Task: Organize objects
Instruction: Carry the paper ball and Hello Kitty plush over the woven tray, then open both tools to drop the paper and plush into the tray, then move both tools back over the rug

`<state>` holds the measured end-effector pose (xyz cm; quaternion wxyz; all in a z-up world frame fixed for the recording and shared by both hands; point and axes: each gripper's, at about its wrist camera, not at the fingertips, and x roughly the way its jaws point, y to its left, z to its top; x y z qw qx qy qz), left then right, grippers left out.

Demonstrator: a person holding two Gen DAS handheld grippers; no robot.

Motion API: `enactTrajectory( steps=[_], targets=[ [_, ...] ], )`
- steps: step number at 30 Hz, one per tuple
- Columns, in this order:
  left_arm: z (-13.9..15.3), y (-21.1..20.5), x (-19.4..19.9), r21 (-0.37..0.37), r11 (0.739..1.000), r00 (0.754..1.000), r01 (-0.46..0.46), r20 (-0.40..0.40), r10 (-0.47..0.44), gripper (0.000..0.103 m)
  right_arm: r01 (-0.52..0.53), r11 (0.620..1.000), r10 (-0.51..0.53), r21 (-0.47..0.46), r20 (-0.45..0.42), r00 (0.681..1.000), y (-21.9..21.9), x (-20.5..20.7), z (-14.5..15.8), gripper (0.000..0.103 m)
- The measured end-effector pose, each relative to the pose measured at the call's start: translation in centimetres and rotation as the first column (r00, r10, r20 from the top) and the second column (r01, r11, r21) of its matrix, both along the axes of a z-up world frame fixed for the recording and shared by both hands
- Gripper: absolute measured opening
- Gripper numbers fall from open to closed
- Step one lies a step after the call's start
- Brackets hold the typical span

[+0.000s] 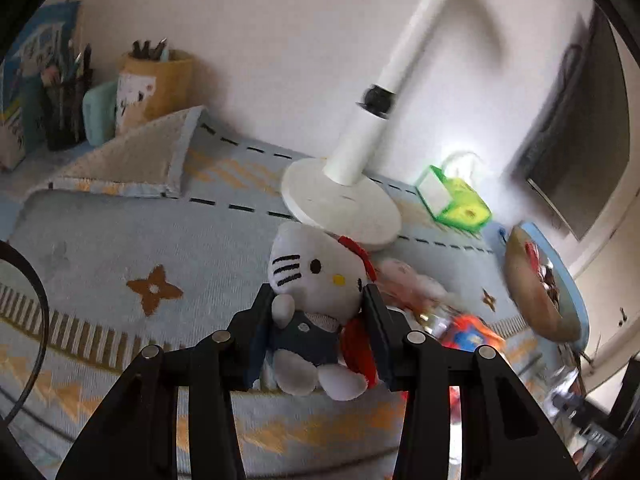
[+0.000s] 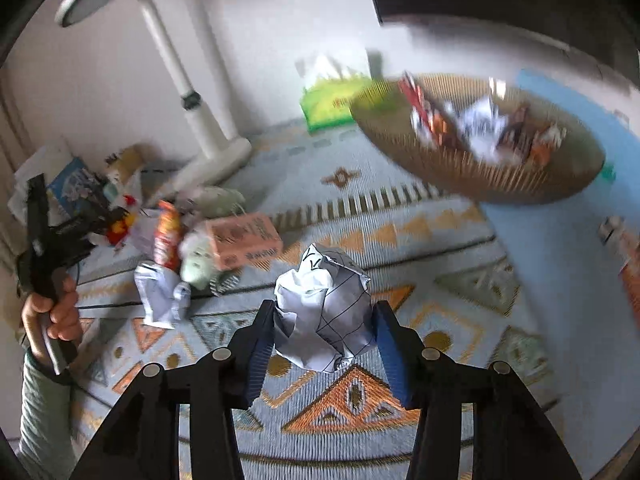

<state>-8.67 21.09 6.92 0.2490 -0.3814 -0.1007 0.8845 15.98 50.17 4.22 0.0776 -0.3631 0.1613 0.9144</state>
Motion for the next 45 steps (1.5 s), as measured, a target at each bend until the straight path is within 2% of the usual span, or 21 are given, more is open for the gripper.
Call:
enactTrajectory(
  steps=[3,6,9,11,14,17,20,24,29,30,31,32,33,35,38,42,45],
  targets=[
    [2.5,1.2,1.9,0.049,0.997,0.998,0.060,0.021,-0.061,0.041,0.005,0.999,-0.002,0.046,-0.069,0.998,0.9,1.7,3.2,0.048],
    [7.2,4.4,4.6,0.055,0.987,0.988,0.153,-0.038,-0.151,0.041,0.040,0.993,-0.025,0.112,-0.135,0.990,2.4,2.8,6.7,0.048],
    [10.9,8.0,6.5,0.081,0.959,0.960,0.270,-0.101,-0.262,0.041,0.106,0.980,-0.071,0.168,-0.201,0.977,4.7,3.7,10.2,0.049],
    [13.3,11.0,7.8,0.094,0.933,0.933,0.348,-0.131,-0.335,0.041,0.154,0.970,-0.107,0.189,-0.239,0.965,6.5,3.9,12.0,0.049],
    [14.8,15.6,8.4,0.114,0.896,0.900,0.430,-0.132,-0.415,0.041,0.213,0.961,-0.159,0.177,-0.277,0.948,9.3,3.6,13.7,0.049],
    [14.7,20.3,8.4,0.114,0.876,0.882,0.468,-0.129,-0.454,0.041,0.254,0.960,-0.211,0.115,-0.297,0.931,12.5,3.2,14.3,0.049],
    [13.8,24.2,7.8,0.123,0.866,0.874,0.485,-0.107,-0.475,0.041,0.291,0.954,-0.261,0.067,-0.289,0.921,15.2,2.3,14.1,0.049],
    [12.0,28.8,7.0,0.087,0.875,0.878,0.477,-0.097,-0.469,0.041,0.293,0.956,-0.280,0.015,-0.249,0.927,18.1,0.2,13.1,0.049],
    [9.8,31.8,5.5,0.072,0.893,0.895,0.444,-0.079,-0.438,0.042,0.261,0.965,-0.258,-0.019,-0.240,0.936,19.9,-1.9,12.0,0.052],
    [9.4,31.9,5.3,0.098,0.892,0.897,0.442,-0.083,-0.435,0.050,0.248,0.968,-0.247,-0.027,-0.243,0.938,20.1,-2.3,11.8,0.055],
    [8.8,32.1,4.8,0.128,0.887,0.896,0.443,-0.081,-0.436,0.056,0.229,0.972,-0.232,-0.042,-0.246,0.941,20.5,-2.9,11.6,0.069],
    [8.2,32.4,4.2,0.129,0.892,0.901,0.433,-0.055,-0.430,0.072,0.206,0.976,-0.216,-0.067,-0.248,0.944,21.0,-3.4,11.2,0.082],
    [7.6,32.5,3.6,0.128,0.900,0.909,0.417,-0.027,-0.417,0.077,0.187,0.978,-0.205,-0.095,-0.251,0.946,21.3,-3.6,10.8,0.083],
    [6.2,32.1,2.6,0.141,0.914,0.920,0.381,0.036,-0.390,0.077,0.163,0.977,-0.191,-0.138,-0.226,0.955,21.8,-3.7,9.7,0.083],
    [5.5,31.2,2.2,0.145,0.914,0.917,0.378,0.081,-0.392,0.077,0.150,0.978,-0.176,-0.143,-0.196,0.965,21.9,-3.4,8.4,0.083],
    [6.4,29.4,2.7,0.160,0.907,0.911,0.389,0.079,-0.404,0.077,0.152,0.974,-0.185,-0.171,-0.200,0.962,21.7,-2.0,7.9,0.083],
    [7.8,27.7,3.2,0.174,0.906,0.917,0.386,0.039,-0.398,0.077,0.151,0.972,-0.189,-0.182,-0.216,0.958,21.1,-1.0,8.5,0.083]
  ],
)
